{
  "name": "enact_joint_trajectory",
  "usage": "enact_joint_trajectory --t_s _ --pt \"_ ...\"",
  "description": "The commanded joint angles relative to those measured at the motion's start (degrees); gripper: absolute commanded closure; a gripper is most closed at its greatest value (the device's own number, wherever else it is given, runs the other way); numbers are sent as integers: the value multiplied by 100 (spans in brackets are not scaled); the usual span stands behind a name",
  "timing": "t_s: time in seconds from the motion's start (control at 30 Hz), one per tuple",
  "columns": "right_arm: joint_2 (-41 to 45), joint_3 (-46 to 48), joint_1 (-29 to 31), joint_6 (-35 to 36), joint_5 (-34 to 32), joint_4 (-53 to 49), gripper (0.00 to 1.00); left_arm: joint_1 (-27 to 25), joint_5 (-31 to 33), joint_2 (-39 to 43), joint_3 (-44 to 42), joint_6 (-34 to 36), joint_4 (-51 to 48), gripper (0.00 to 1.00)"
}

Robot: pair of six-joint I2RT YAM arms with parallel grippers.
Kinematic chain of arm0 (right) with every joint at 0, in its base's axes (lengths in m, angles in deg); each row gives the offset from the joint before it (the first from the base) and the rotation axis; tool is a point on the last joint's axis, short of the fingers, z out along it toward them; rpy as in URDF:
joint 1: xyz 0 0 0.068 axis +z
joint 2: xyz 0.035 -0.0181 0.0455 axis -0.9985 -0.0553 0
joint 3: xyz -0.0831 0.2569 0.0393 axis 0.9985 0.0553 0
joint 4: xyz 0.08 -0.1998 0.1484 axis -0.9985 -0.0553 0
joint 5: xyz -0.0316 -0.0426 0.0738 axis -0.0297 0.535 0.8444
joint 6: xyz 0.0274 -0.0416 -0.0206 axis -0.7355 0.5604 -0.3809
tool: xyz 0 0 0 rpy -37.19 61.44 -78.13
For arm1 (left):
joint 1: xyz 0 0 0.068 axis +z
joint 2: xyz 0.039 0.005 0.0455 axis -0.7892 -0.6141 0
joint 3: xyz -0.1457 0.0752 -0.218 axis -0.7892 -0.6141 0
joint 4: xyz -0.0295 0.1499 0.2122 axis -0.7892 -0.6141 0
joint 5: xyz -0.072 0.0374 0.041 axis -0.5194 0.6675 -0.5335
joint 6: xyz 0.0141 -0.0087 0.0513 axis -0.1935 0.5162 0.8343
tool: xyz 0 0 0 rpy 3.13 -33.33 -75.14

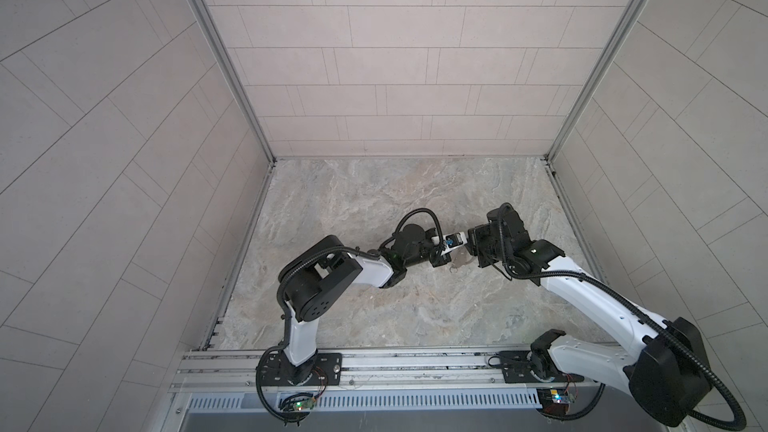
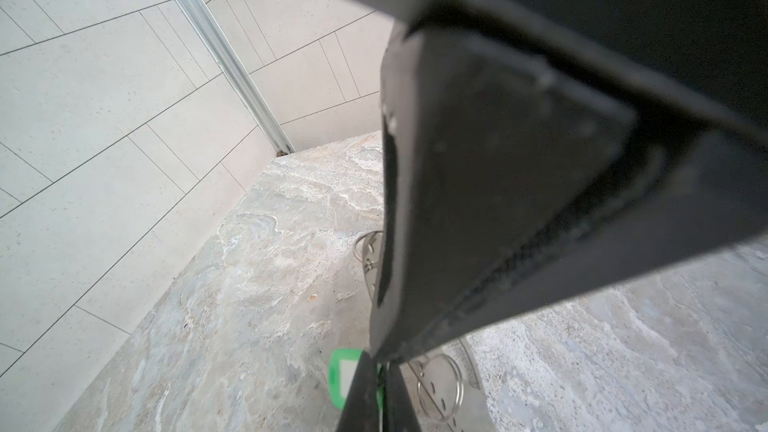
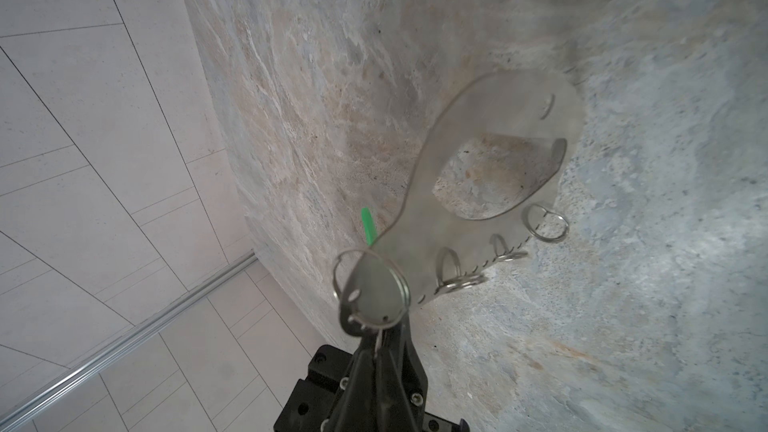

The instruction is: Remove the keys from the keyring

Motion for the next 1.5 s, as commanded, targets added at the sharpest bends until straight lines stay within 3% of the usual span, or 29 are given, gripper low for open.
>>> enact_joint_trajectory --t_s 0.0,0.13,0.23,0.33,0.43,0.53,0.67,0.73,0.87,1.0,1.47 --pt "83 -18 -13 -124 4 21 79 -6 5 71 153 24 155 100" --pt "251 150 -195 276 -28 225 56 4 101 242 127 -106 -144 100" --pt "346 231 -410 825 46 618 51 15 103 457 195 -137 -711 100" --pt "556 154 -881 1966 200 703 51 72 11 704 206 -211 -1193 100" --pt "785 -184 -1477 4200 600 402 55 167 -267 955 248 -304 -1754 100" --pt "975 -636 -1663 7136 1160 -232 59 268 -633 1146 401 -300 -2470 100" --pt "942 -933 -1589 10438 2787 -970 64 385 -914 1313 561 -271 -3187 100" --pt "884 -1016 -1350 11878 2939 -1532 69 442 -1067 1344 679 -210 -3577 100" --pt "837 -722 -995 13719 2764 -1966 74 556 -1304 1357 940 -150 -4225 100" --pt "819 -344 -692 14289 2627 -1544 76 603 -1365 1376 1054 -146 -4483 100" --pt "137 27 -653 14279 2764 -124 83 632 -1642 1194 1622 -173 -5387 100"
